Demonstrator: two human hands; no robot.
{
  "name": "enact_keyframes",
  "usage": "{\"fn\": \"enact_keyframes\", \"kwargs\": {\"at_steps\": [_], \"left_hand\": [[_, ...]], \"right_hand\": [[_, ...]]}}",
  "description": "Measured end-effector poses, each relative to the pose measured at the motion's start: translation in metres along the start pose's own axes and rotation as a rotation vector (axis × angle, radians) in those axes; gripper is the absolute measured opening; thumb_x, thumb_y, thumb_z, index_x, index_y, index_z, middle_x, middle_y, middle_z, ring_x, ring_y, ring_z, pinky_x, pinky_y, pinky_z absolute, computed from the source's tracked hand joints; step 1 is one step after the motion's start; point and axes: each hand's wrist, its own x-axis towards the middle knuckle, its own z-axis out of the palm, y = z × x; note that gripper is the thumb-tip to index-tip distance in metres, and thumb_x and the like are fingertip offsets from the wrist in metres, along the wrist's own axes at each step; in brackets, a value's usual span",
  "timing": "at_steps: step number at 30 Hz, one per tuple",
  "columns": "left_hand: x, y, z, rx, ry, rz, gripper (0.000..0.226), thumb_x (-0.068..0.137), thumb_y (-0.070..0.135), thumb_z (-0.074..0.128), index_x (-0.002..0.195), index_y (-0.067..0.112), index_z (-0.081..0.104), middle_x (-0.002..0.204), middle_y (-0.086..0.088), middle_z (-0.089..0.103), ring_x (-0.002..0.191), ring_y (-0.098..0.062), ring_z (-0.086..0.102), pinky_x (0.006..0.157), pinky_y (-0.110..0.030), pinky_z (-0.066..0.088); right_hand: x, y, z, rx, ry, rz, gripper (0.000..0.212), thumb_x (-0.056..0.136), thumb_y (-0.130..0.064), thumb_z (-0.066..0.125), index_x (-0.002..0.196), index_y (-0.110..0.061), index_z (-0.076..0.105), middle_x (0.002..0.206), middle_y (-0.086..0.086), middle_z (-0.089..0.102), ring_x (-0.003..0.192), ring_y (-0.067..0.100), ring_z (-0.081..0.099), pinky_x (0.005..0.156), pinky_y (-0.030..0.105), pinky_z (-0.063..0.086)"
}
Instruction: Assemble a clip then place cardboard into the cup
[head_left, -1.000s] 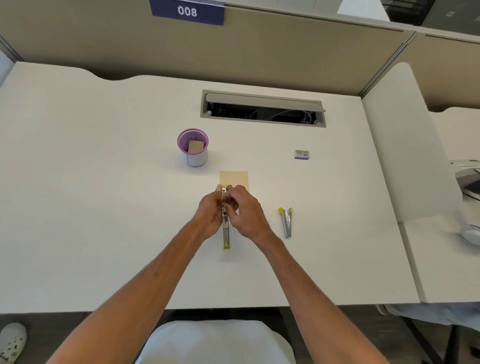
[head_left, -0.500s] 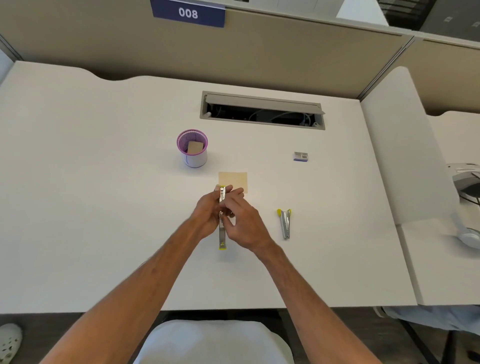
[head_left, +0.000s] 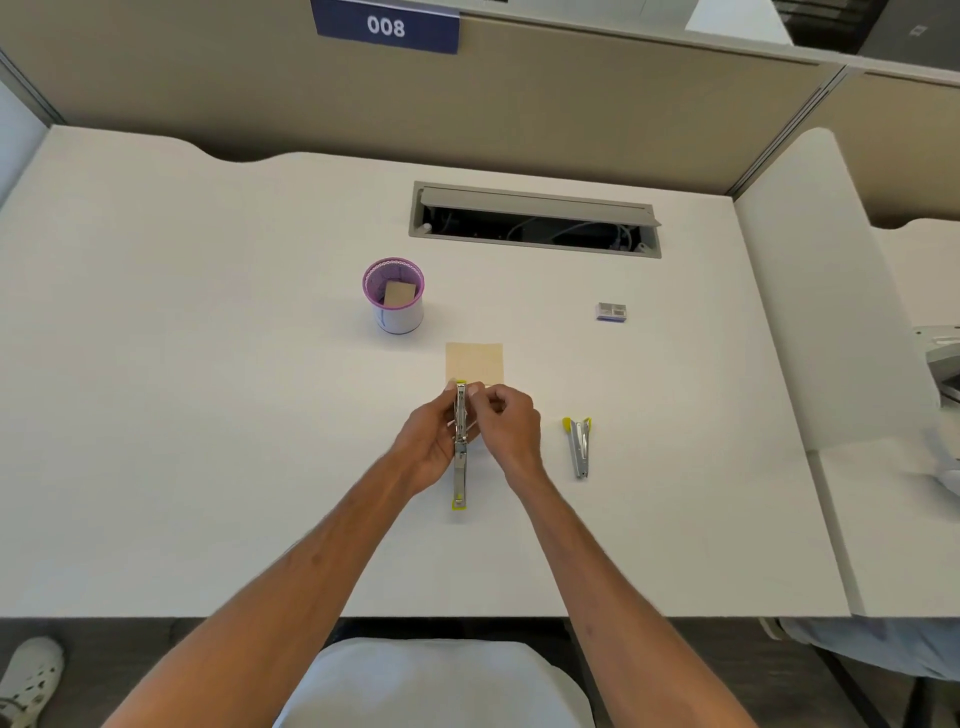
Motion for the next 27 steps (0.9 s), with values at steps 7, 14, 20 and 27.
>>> {"fn": "enact_keyframes", "kwargs": {"at_steps": [7,14,20,27], "left_hand": [[-0.003,0.001,0.003,0.108,-0.023,0.002,0.054,0.119,0.037,0.044,0.149,-0.004,0.061,0.148,-0.023,0.067,0.128,-0.032,0.064,0.115,-0.043,0.051],[0.001,0.006,0.001,0.102,-0.031,0.03,0.05,0.117,0.04,0.049,0.14,0.001,0.069,0.137,-0.022,0.074,0.102,-0.023,0.08,0.081,-0.033,0.065],[0.005,0.008,-0.002,0.136,-0.048,-0.005,0.05,0.118,0.039,0.047,0.139,0.001,0.071,0.137,-0.024,0.074,0.111,-0.028,0.079,0.092,-0.037,0.066],[-0.001,0.01,-0.019,0.309,-0.103,-0.161,0.064,0.115,0.056,0.043,0.137,0.002,0.07,0.121,-0.017,0.079,0.109,-0.034,0.078,0.117,-0.054,0.053]], "right_hand": [[0.0,-0.006,0.009,0.012,0.052,-0.013,0.03,0.098,-0.041,0.072,0.077,-0.021,0.075,0.072,-0.01,0.076,0.072,0.008,0.073,0.067,0.032,0.058],[0.003,-0.005,0.007,-0.001,-0.031,-0.06,0.018,0.099,-0.035,0.073,0.089,-0.02,0.075,0.082,-0.008,0.078,0.081,0.011,0.076,0.074,0.032,0.064],[0.003,0.004,0.0,0.13,-0.177,0.016,0.007,0.093,-0.014,0.079,0.1,-0.015,0.077,0.092,0.008,0.082,0.089,0.025,0.081,0.077,0.036,0.066],[0.003,0.004,-0.004,0.324,-0.186,0.134,0.01,0.095,-0.011,0.08,0.102,-0.006,0.074,0.095,0.021,0.081,0.073,0.023,0.075,0.065,0.034,0.061]]}}
